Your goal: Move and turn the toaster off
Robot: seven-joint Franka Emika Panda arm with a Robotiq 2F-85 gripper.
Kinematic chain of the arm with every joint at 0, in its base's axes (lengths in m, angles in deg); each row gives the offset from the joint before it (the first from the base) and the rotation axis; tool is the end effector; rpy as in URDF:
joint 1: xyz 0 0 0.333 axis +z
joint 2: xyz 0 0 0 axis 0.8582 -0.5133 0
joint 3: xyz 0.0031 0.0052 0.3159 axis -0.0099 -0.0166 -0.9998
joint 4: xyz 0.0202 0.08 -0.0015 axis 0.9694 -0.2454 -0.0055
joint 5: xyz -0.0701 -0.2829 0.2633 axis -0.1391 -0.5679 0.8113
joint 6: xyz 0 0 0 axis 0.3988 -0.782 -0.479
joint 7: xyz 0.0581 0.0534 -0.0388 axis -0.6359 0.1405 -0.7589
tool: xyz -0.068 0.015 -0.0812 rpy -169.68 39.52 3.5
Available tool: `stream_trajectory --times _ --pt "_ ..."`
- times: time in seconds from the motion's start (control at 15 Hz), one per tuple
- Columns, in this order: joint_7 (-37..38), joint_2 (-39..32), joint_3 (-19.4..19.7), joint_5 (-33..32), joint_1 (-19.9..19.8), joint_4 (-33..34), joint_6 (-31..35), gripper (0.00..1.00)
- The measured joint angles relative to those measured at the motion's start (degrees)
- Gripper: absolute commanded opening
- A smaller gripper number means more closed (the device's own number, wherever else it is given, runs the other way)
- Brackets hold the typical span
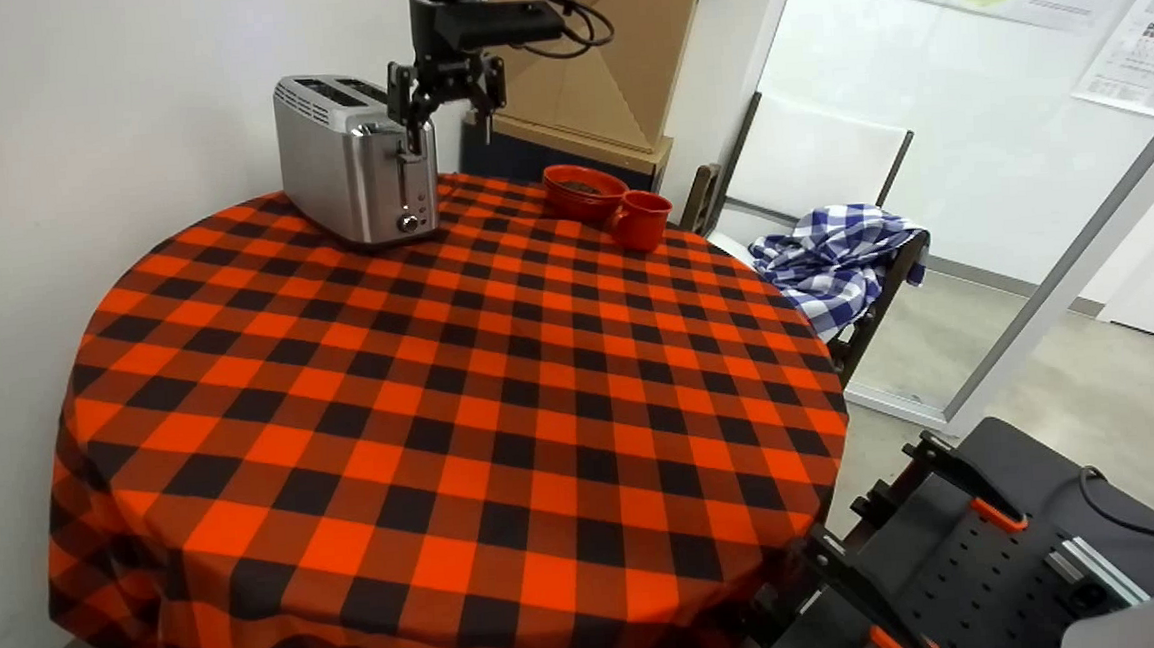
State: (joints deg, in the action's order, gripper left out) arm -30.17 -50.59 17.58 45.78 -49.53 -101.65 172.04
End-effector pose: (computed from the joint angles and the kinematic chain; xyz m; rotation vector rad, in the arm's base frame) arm 0.7648 0.1130 0.2649 2.9932 0.2145 0.1018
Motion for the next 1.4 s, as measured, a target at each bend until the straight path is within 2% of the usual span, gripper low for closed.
stream_trajectory --times 0.33,0.6,0.8,1.0,1.27,1.4 --pt "7.8 7.1 -0.2 0.3 1.2 -7.1 1.6 1.0" --pt "8.1 14.4 -1.2 0.3 1.7 -17.6 7.6 1.0" --pt "5.3 20.2 -2.5 0.3 1.3 -26.0 10.7 1.0" --pt "0.7 25.4 -4.2 1.3 0.0 -33.4 10.8 1.0" --pt "-8.5 29.8 -6.7 6.9 -3.3 -38.2 7.2 1.0" --pt "-10.6 30.9 -7.1 8.0 -4.2 -39.0 6.0 1.0"
